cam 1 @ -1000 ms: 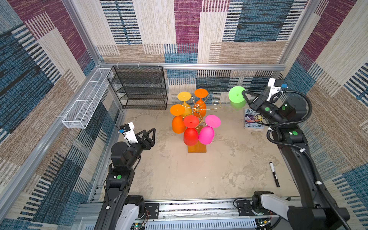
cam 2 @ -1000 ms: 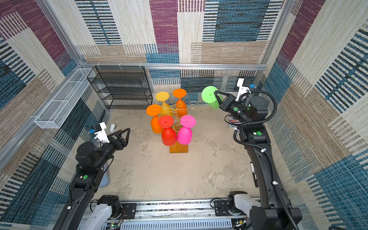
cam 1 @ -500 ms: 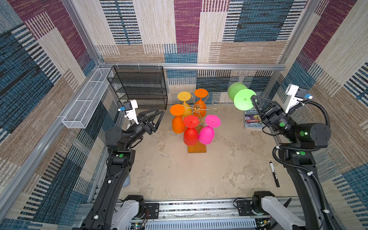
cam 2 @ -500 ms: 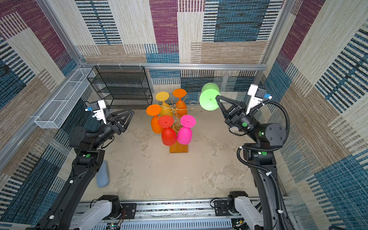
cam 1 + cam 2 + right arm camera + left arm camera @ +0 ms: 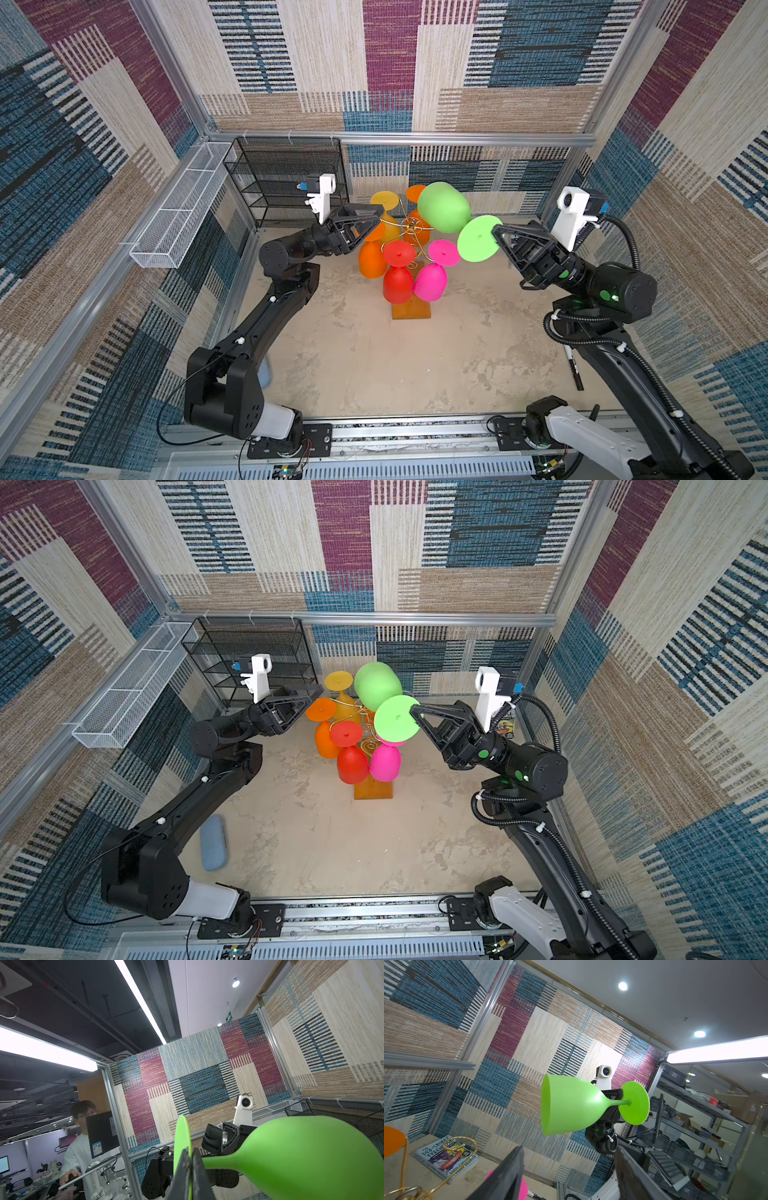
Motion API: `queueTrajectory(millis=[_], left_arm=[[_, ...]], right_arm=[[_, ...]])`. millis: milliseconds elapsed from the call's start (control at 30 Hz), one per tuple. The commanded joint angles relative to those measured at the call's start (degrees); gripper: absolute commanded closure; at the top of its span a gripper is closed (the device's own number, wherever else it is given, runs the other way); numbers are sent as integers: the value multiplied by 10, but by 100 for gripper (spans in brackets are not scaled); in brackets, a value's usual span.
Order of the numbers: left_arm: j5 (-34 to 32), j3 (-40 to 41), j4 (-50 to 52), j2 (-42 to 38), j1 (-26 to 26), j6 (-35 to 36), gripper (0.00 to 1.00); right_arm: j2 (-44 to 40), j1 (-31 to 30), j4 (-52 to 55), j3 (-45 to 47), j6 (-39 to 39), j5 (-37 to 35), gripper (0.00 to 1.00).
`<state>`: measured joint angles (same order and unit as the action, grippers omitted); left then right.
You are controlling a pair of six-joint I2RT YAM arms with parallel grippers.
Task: Take the wine glass off the wine glass rack
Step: Place the wine glass at the bottom-center of the table.
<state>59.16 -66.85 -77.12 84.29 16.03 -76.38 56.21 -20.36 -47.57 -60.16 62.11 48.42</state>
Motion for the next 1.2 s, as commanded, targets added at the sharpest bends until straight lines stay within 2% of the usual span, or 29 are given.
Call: queueTrajectory(millis=[0, 233, 633, 1167], left_arm=[[16, -6, -36, 14, 8, -7, 29], [13, -2, -36, 34, 19, 2, 28], [15, 8, -36, 30, 51, 15, 29], [3, 39, -36, -16, 66, 33, 69]], right_arm=[[12, -23, -85, 16, 19, -13, 100], [31, -50, -93, 15, 11, -16, 100], [62, -64, -115, 22, 17, -22, 100], [63, -64, -64, 21, -11, -39, 100]])
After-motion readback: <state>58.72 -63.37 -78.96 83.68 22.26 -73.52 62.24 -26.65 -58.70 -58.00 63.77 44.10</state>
